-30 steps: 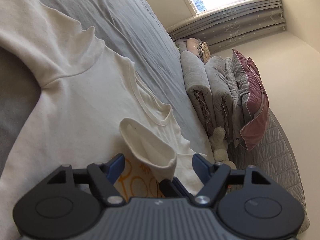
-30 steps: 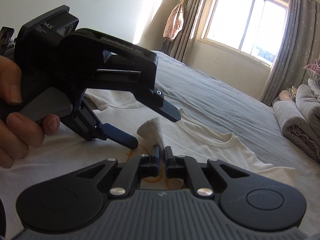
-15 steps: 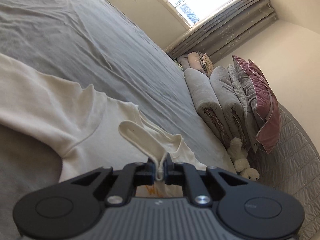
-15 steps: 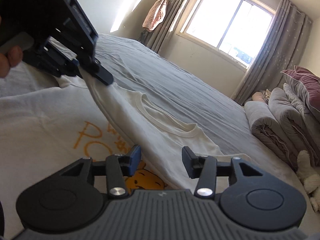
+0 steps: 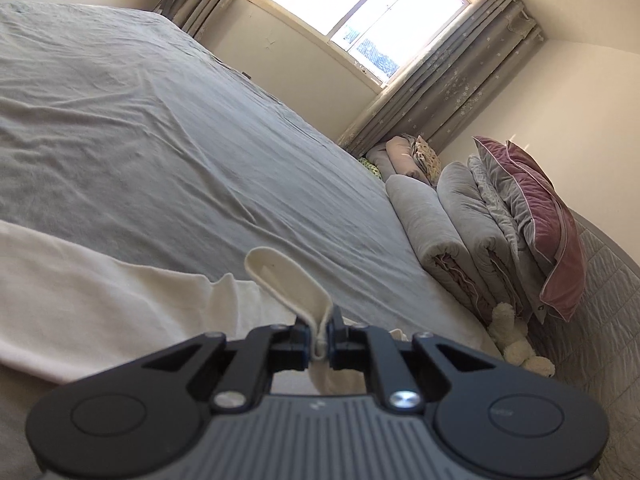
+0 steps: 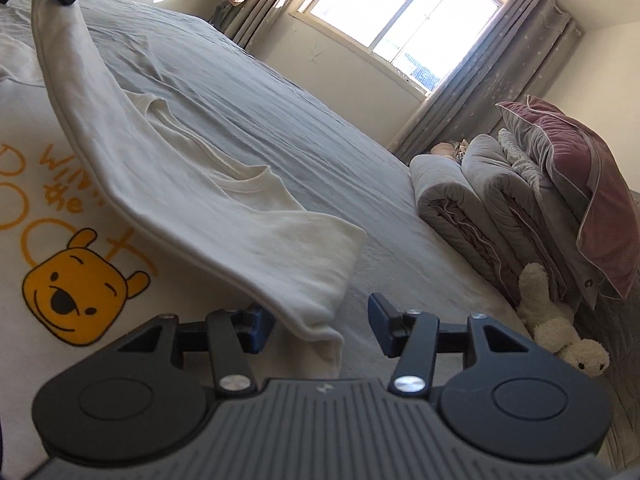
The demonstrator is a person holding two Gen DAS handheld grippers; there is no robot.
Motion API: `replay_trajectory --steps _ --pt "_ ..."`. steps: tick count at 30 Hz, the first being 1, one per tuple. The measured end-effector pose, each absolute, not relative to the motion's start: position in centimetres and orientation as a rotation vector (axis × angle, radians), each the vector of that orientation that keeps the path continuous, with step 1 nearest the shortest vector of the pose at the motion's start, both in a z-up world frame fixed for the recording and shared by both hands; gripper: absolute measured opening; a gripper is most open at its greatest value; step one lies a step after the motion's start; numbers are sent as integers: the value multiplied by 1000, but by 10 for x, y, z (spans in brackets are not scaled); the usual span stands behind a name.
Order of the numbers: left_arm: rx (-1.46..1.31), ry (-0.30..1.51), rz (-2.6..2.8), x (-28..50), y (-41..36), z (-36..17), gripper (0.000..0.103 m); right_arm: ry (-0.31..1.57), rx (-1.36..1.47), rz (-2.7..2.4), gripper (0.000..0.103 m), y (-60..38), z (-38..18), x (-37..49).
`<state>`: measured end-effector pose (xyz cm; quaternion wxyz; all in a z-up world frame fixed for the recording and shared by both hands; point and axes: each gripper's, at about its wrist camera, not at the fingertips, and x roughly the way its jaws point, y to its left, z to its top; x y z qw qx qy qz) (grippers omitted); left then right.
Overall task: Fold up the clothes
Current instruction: 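Fold the sleeve across the sweatshirt body with the right gripper and release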
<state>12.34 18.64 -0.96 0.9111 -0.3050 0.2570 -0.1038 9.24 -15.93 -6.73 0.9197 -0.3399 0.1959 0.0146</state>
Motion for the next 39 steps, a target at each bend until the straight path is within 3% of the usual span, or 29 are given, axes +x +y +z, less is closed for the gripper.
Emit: replay_trajectory --steps 8,13,14,17,19,28,30,31,32,33,39 --pt "-560 579 -176 126 186 -28 8 395 -734 -17 53 -168 -70 92" --pt "-546 641 -171 123 184 -43 8 298 -894 25 51 -159 -78 75" --pt "-557 647 -167 123 186 -44 9 281 -932 39 48 -156 -81 72" --pt "-597 662 -155 122 191 -48 12 288 -987 108 12 -154 -83 65" --pt "-623 661 -154 120 194 -49 13 304 -975 110 4 -157 -82 67" --pt "-518 711 -156 119 182 -51 14 401 -900 71 3 -168 -84 78" --pt "-549 700 -162 119 187 -49 20 412 -891 77 3 -168 -84 78" --pt "-567 694 -165 120 190 -48 30 420 -879 84 4 -169 -82 78" --pt "-585 687 -169 120 193 -47 39 441 -853 101 8 -171 -78 77" --pt "-603 681 -172 121 196 -47 41 463 -825 119 12 -174 -74 76" --pt "-685 670 -168 130 208 -54 39 614 -422 264 23 -222 -28 79"
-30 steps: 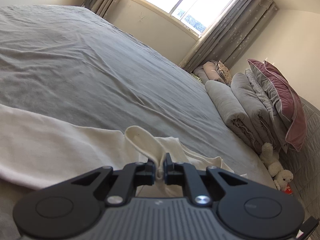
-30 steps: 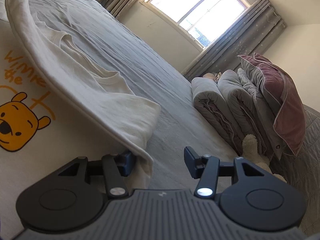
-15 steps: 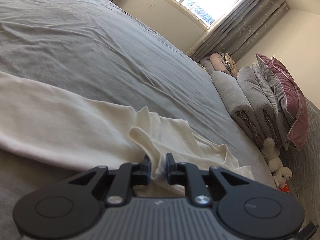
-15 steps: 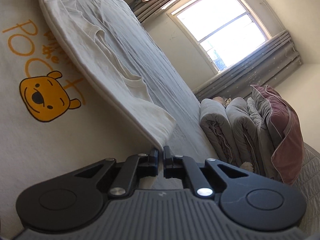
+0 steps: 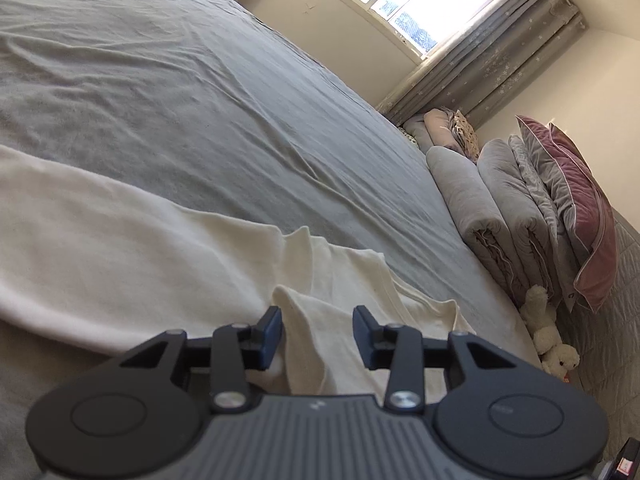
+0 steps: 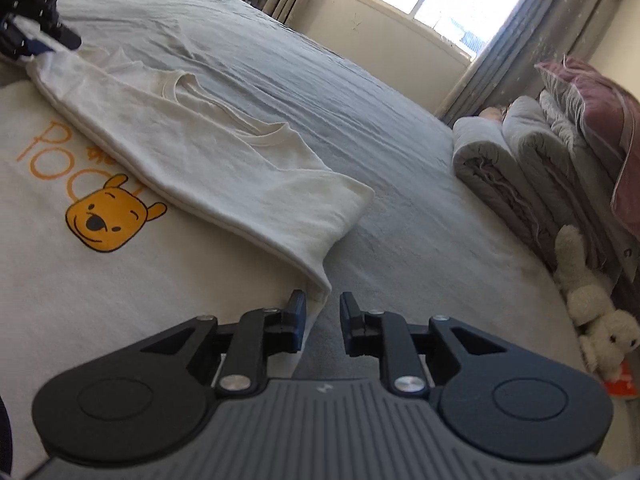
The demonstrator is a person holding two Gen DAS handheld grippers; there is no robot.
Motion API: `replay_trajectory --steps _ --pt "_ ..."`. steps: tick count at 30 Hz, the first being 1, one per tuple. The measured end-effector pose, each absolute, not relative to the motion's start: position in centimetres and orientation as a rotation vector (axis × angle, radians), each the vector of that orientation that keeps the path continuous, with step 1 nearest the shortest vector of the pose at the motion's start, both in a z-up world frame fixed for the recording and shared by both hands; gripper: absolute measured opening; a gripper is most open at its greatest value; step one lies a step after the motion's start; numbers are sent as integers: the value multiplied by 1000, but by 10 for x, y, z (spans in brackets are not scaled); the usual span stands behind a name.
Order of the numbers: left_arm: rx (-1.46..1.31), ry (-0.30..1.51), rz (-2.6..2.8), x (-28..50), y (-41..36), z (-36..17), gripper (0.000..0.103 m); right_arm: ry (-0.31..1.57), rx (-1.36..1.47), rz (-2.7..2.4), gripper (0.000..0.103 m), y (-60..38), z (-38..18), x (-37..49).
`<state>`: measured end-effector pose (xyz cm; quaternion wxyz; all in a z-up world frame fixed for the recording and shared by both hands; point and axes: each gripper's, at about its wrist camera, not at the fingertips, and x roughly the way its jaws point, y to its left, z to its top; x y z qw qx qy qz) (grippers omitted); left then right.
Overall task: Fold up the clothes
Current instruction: 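Fold the sleeve across the sweatshirt body with the right gripper and release, then open both grippers and move them over the folded sweatshirt edge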
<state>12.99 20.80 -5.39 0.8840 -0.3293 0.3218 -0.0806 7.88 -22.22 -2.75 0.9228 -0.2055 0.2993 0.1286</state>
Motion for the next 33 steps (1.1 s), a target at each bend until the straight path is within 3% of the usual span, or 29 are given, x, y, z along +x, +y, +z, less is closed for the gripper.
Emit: replay_trajectory --steps 4,6,11,17,23,24,25,26,31,32,33 --pt "-726 643 -166 133 208 -59 30 605 -132 269 36 -254 -7 94" --pt "-730 636 -165 134 207 -61 26 603 -2 271 36 -266 -4 111" --pt "-688 616 -153 135 200 -59 4 657 198 304 36 -275 -18 166" --pt "-628 474 -142 125 197 -47 3 676 301 296 36 -271 -39 194" --pt "-568 509 -65 125 192 -55 3 652 355 294 36 -275 -44 203" --pt "-546 530 -55 127 190 -56 3 648 346 286 34 -274 -44 204" --pt "-523 551 -46 128 189 -58 3 645 337 278 16 -273 -44 205" --pt "-500 572 -37 130 187 -59 4 649 317 270 9 -272 -45 206" --pt "-473 597 -22 130 190 -59 12 642 218 232 9 -261 -45 205" --pt "-470 588 -11 127 191 -56 19 639 195 222 9 -258 -42 204" --pt "-469 576 2 125 193 -52 26 627 185 213 19 -258 -39 202"
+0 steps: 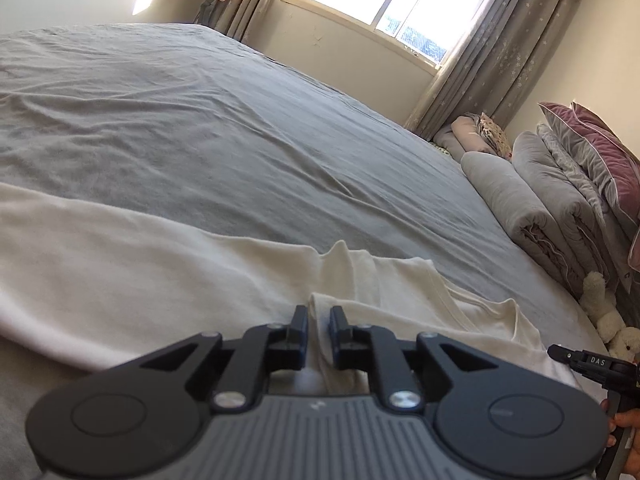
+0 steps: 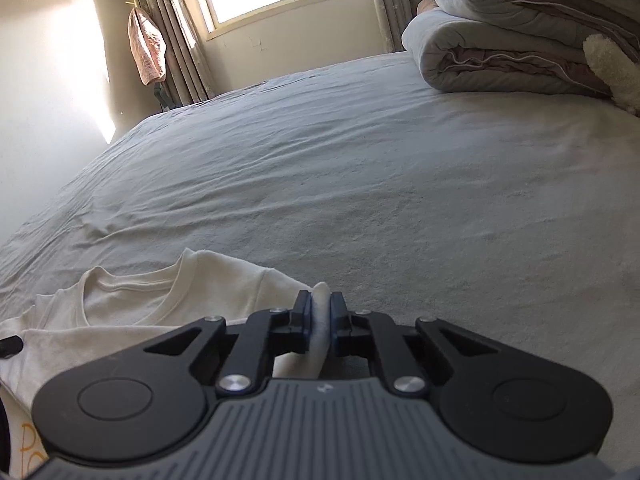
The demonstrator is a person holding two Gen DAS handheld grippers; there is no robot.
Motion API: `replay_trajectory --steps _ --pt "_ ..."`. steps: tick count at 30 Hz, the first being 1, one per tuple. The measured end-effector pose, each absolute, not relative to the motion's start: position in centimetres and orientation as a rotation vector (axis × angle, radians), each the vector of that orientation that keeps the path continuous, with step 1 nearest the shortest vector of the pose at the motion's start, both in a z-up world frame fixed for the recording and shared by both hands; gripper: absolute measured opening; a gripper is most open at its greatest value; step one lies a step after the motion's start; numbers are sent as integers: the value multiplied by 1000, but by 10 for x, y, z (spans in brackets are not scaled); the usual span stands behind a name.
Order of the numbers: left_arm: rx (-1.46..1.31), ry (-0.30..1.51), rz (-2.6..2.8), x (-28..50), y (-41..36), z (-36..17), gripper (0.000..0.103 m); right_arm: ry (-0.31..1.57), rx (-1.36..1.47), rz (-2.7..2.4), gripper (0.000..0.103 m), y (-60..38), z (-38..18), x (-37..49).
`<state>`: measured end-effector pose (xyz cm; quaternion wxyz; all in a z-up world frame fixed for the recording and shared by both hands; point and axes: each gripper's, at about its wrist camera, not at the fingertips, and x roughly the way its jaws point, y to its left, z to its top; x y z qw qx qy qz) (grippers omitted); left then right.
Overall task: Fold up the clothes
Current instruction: 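Open both grippers and move them over the folded sweatshirt edge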
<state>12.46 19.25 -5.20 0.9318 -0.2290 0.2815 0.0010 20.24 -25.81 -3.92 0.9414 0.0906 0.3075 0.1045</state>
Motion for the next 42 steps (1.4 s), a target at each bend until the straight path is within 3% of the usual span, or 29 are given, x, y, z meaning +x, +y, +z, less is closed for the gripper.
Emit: replay_trajectory --steps 1,6,10,15,19,22,25,30,42 --pt "-474 555 -1 122 194 -47 34 612 179 199 27 -259 -35 199" --pt "-485 479 -77 112 195 -29 34 533 122 230 28 -256 -14 178" --pt "-436 516 -186 114 179 -35 20 539 29 281 28 -240 -16 175" --pt "-305 616 -191 118 161 -54 19 603 -52 254 28 -230 -38 187" --pt "-284 612 -196 118 165 -61 15 621 -37 224 18 -235 -48 194" --pt "-289 609 -187 116 165 -57 15 623 -74 205 18 -231 -42 191" --pt "-282 580 -179 111 161 -48 23 591 -50 219 19 -231 -28 174" --pt "-253 570 -223 104 155 -43 23 542 -82 267 19 -220 -12 130" --pt "-230 604 -257 102 155 -57 26 633 -121 224 18 -201 -44 106"
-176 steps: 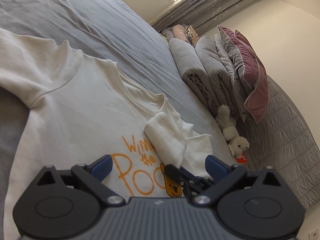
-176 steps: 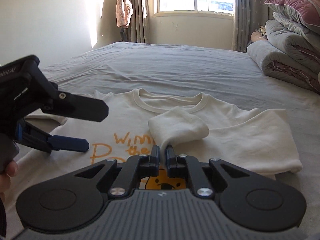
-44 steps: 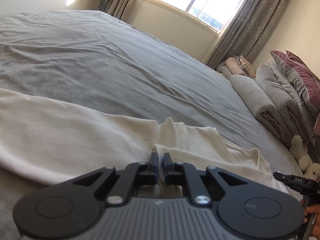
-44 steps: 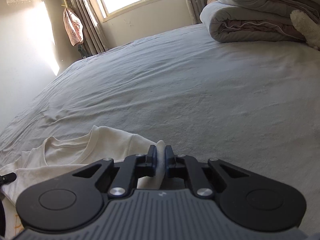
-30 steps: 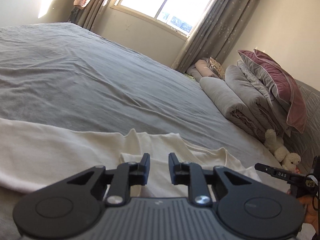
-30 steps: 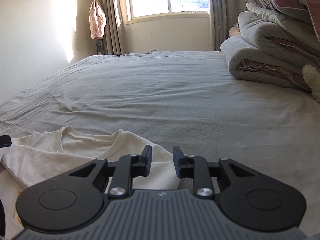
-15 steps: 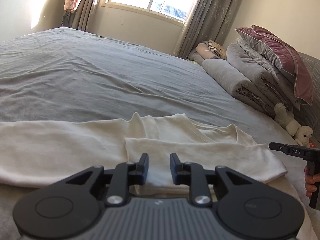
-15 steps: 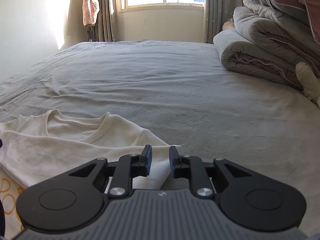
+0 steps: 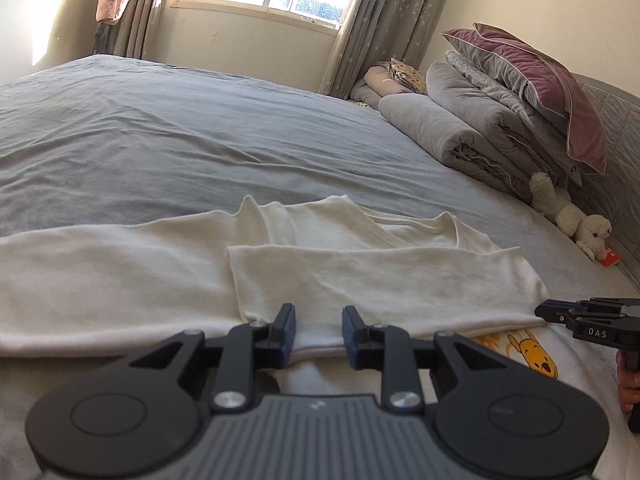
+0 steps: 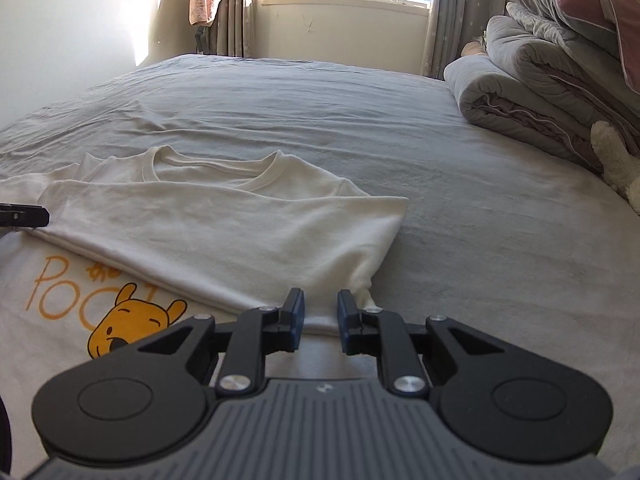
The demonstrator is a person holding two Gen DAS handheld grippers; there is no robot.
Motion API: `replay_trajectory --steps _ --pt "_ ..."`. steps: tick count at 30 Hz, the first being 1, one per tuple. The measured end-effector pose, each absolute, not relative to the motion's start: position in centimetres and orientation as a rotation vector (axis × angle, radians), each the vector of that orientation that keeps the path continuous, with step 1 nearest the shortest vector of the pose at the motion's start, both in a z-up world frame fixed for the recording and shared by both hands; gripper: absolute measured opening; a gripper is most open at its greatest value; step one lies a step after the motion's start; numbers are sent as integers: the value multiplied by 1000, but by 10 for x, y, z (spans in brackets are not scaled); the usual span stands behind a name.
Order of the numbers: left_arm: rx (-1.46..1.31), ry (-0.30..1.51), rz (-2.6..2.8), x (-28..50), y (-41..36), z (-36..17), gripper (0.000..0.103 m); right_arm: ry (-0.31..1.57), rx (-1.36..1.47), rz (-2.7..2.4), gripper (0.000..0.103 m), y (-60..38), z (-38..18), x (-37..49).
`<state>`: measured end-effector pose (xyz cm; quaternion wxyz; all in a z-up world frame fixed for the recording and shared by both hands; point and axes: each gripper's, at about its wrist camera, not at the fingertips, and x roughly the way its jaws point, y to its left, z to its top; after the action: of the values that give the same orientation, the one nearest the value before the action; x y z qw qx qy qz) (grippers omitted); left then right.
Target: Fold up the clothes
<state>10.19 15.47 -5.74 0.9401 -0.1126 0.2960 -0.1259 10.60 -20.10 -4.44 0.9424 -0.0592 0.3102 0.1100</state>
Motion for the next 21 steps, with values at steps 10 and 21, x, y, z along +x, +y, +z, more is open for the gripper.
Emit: replay_trajectory --steps 10,21 --pt "-360 627 -155 87 164 -25 63 606 -45 221 33 -207 -14 69" --pt "-428 711 149 71 200 -12 81 589 -10 248 47 -204 4 44"
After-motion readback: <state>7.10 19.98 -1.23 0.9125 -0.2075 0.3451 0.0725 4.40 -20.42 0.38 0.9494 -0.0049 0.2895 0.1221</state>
